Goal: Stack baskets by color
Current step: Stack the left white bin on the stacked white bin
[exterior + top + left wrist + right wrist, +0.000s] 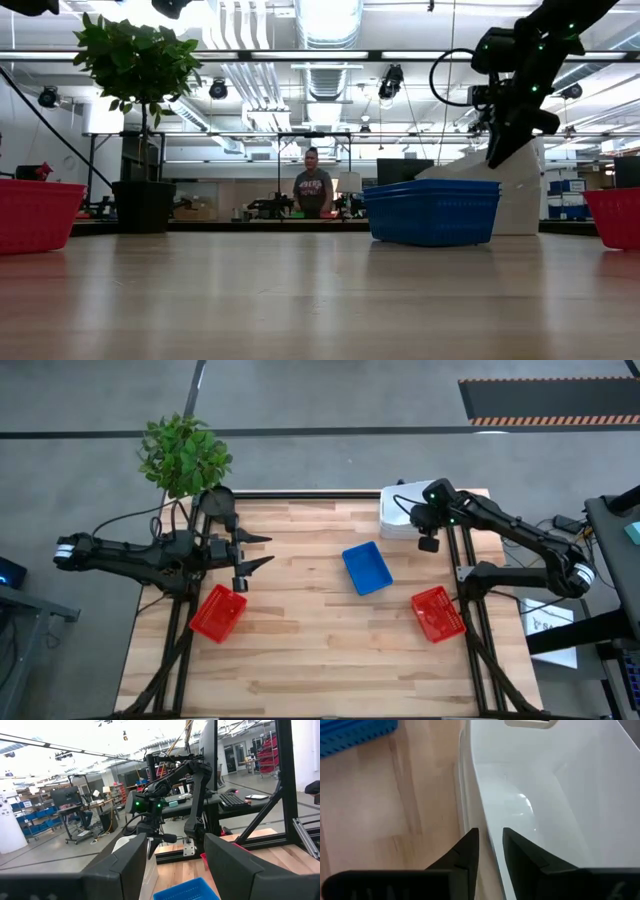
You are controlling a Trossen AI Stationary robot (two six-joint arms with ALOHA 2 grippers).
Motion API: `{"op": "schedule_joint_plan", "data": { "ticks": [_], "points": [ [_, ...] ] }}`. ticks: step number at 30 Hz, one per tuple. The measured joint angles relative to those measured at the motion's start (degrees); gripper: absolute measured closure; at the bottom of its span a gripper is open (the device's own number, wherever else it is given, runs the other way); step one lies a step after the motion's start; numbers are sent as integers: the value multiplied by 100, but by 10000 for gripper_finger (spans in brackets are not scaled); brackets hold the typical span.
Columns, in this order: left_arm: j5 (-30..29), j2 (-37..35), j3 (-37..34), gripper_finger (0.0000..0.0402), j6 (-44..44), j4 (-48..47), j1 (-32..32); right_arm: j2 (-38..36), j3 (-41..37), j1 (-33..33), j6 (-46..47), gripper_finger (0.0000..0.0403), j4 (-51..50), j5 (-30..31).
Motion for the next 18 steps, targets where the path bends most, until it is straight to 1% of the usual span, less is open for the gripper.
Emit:
{"op": "schedule_joint_plan", "data": {
  "ticks": [4, 8, 14, 18],
  "points": [
    [0, 0, 0, 220, -1, 0, 0, -6, 0, 0, 130, 310, -3, 10],
    [2, 0, 0, 220, 0, 2, 0, -41, 78, 2, 328, 309, -81, 27],
    [0, 0, 0, 220, 0, 2, 1, -92, 468, 4, 638, 321, -475, 25],
    [2, 1, 0, 220, -1, 2, 0, -102, 799, 4, 1068, 338, -805, 32]
  ]
}}
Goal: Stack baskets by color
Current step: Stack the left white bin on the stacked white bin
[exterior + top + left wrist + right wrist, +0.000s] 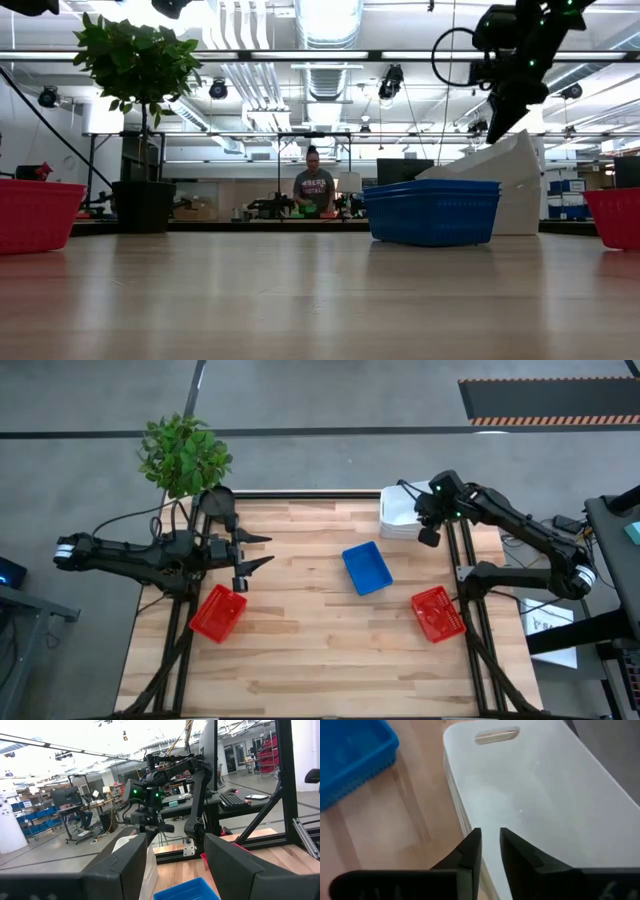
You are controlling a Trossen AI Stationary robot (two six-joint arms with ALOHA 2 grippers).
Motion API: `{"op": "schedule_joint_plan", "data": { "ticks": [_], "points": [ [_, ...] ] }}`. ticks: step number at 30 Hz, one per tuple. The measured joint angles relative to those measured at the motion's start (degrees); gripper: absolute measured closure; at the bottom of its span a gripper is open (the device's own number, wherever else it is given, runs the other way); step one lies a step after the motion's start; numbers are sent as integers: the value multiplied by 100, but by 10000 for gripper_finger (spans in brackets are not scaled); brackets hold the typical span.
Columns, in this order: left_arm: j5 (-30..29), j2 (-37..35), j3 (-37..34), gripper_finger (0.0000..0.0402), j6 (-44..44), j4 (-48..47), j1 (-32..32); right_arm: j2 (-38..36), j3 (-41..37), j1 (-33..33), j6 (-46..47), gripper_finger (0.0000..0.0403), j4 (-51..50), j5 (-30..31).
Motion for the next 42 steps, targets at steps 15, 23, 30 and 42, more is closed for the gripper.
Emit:
{"op": "schedule_joint_plan", "data": {
  "ticks": [15, 23, 30, 42],
  "points": [
    [-1, 1, 0, 220, 1, 0, 2, -3, 1041, 13, 2028, 394, -1529, 1913],
    [-2, 1, 0, 220, 3, -1, 2, -1, 733, 11, 2232, 394, -1539, 2008],
    [-1, 1, 0, 220, 1, -2, 2, -29, 436, 11, 2071, 394, -1458, 2196],
    [0, 1, 0, 220, 1, -2, 2, -20, 527, 9, 2208, 394, -1301, 2235]
  ]
}}
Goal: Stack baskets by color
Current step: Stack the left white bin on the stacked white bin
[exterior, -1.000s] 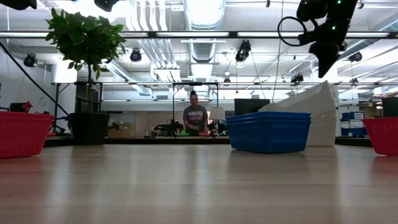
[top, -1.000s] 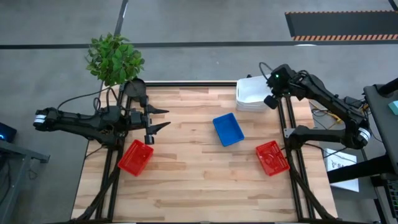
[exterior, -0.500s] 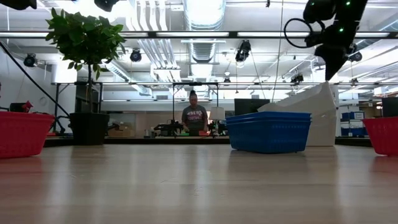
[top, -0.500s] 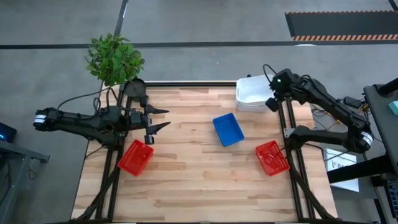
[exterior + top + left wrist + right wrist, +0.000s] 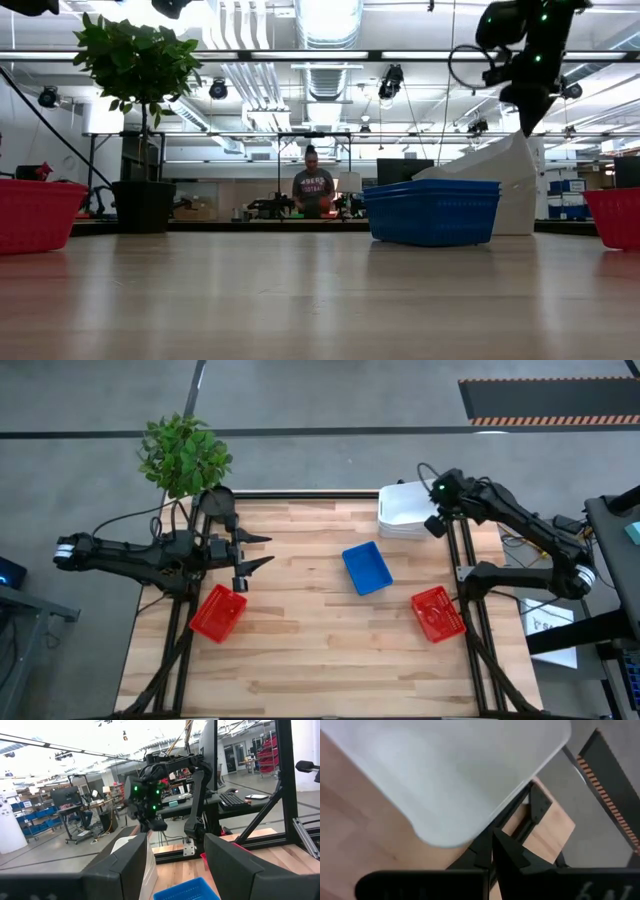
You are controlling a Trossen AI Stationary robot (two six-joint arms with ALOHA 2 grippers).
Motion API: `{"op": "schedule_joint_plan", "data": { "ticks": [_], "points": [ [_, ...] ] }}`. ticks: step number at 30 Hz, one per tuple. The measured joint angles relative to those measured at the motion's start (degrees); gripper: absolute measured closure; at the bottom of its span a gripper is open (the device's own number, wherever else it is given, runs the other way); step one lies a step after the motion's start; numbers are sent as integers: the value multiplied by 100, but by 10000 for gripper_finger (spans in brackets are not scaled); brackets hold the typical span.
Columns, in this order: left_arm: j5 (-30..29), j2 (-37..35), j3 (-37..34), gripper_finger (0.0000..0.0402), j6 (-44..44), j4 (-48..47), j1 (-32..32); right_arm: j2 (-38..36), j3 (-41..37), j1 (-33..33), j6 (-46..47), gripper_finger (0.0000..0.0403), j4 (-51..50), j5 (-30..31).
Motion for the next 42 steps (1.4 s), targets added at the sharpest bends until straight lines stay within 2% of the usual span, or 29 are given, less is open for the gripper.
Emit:
{"op": "schedule_joint_plan", "data": {
  "ticks": [5, 13, 16, 20, 22, 27, 32, 39, 42],
  "points": [
    [-1, 0, -2, 220, 1, 0, 0, -42, 31, 0, -66, 394, -50, 24],
    [-2, 0, -2, 220, 0, 0, 0, -25, 550, 2, -55, 392, -77, -126],
    [-1, 0, -2, 220, 0, 2, 0, -20, 725, 4, -39, 379, -68, -818],
    [0, 0, -2, 220, 2, 2, 0, -22, 852, 23, 13, 342, -15, -1927],
    [0, 0, -2, 220, 3, 2, 0, -11, 831, 134, -25, 320, -5, -2195],
    [-2, 0, -2, 220, 11, 2, 0, 206, 736, 685, -180, 264, 42, -2234],
    [0, 0, -2, 220, 22, 2, 0, 570, 624, 1388, -734, 225, 592, -2201],
    [-1, 0, -2, 220, 24, 0, 0, 1214, 513, 1696, -928, 223, 993, -1358],
    [-2, 0, -8, 220, 25, -1, 0, 1497, 481, 1667, -1040, 229, 980, -1326]
  ]
}}
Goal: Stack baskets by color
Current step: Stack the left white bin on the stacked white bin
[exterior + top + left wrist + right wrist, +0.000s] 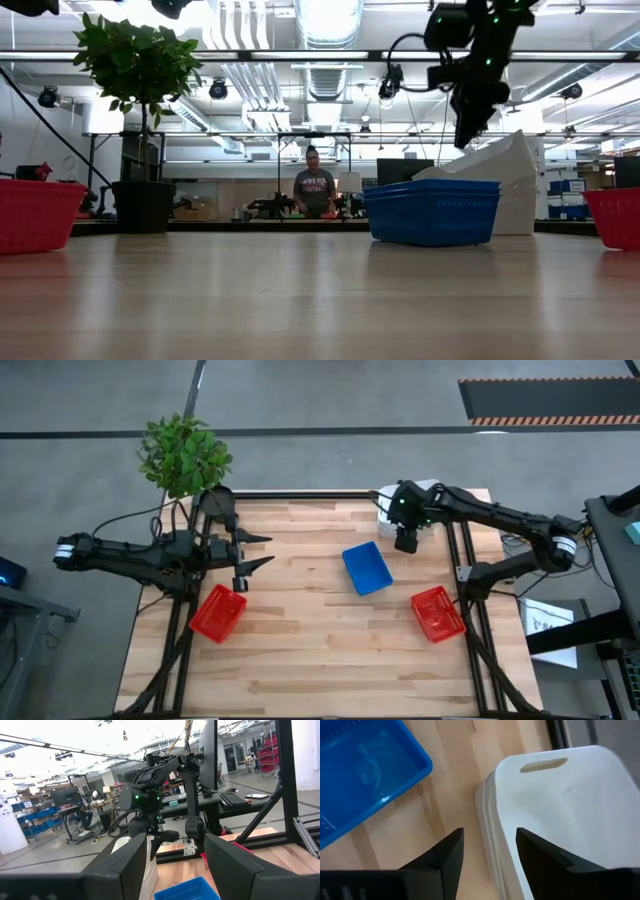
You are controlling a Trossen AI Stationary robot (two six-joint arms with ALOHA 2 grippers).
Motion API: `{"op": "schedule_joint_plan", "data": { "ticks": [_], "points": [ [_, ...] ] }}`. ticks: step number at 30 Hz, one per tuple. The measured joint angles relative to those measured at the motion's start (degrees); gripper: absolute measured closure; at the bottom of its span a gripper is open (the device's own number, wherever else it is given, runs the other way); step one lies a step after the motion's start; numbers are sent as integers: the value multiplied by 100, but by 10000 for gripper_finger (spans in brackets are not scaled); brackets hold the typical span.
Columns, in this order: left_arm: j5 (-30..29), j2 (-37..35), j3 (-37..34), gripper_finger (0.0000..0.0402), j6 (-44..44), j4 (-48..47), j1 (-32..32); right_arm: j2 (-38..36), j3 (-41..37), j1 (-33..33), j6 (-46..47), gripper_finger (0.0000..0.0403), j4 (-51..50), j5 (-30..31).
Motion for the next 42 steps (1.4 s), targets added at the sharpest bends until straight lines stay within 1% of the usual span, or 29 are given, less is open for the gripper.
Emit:
{"op": "schedule_joint_plan", "data": {
  "ticks": [3, 11, 15, 18, 25, 29, 35, 39, 42],
  "points": [
    [0, 0, -2, 220, 0, -2, 0, 248, -1, -30, -120, 232, 5, 24],
    [2, 0, -3, 220, -1, -4, 0, 700, -7, -131, -401, 232, -1, 583],
    [2, 0, -3, 220, -1, -4, 0, 865, -17, -221, -536, 241, 0, 599],
    [1, 0, -5, 220, -1, -4, 0, 975, -20, -284, -629, 271, -8, 602],
    [2, 0, -5, 220, -1, -4, 0, 1153, -20, -318, -901, 382, -91, 598],
    [0, 0, -5, 220, -1, -4, 0, 1054, 18, -318, -861, 390, -236, 596],
    [1, 0, -5, 220, -1, -2, 0, 610, 162, -316, -667, 394, -416, 564],
    [0, 0, -5, 220, -1, -2, 0, 229, 107, -320, -718, 394, -302, 208],
    [0, 0, -5, 220, -1, -1, 0, -72, -68, -324, -875, 394, 107, -136]
  ]
}}
